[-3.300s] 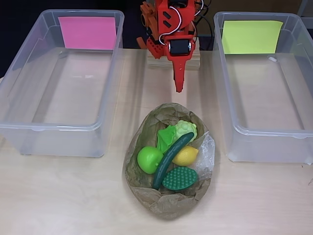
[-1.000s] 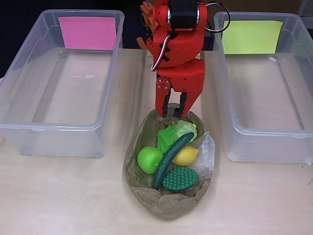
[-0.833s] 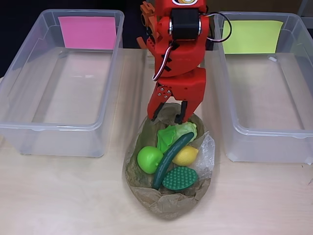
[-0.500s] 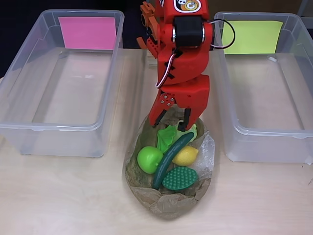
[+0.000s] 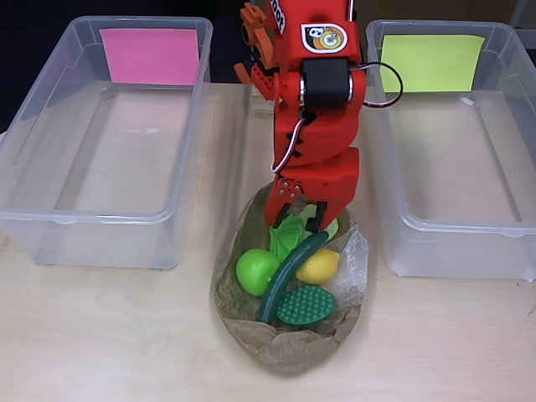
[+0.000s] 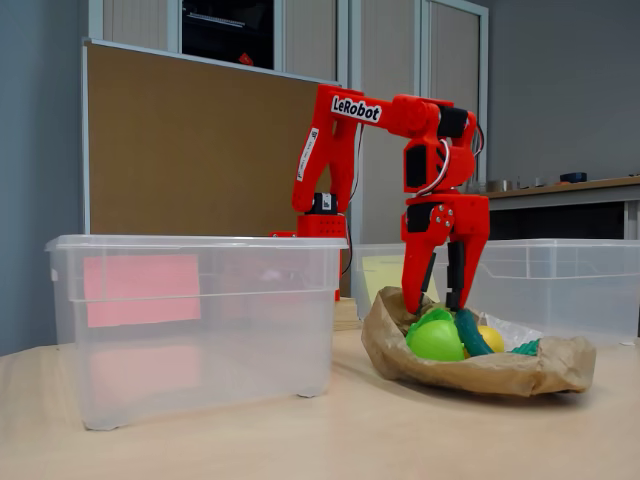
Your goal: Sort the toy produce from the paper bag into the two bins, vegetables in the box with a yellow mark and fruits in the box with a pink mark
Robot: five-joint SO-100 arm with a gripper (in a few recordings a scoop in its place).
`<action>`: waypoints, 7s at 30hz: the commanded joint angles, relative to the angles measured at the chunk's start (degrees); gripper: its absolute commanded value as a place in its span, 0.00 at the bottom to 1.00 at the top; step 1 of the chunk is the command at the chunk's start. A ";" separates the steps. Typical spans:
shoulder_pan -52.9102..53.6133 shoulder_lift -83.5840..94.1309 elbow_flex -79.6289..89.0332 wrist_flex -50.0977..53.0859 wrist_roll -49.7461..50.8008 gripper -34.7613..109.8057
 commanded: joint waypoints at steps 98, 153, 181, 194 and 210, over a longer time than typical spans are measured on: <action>0.62 -16.96 -26.89 16.08 -4.57 0.36; -36.12 41.92 -10.37 34.80 22.85 0.24; -67.50 18.19 28.30 -20.83 74.18 0.46; -52.21 38.06 13.01 10.11 48.69 0.41; -18.37 34.10 9.58 -23.20 -44.82 0.38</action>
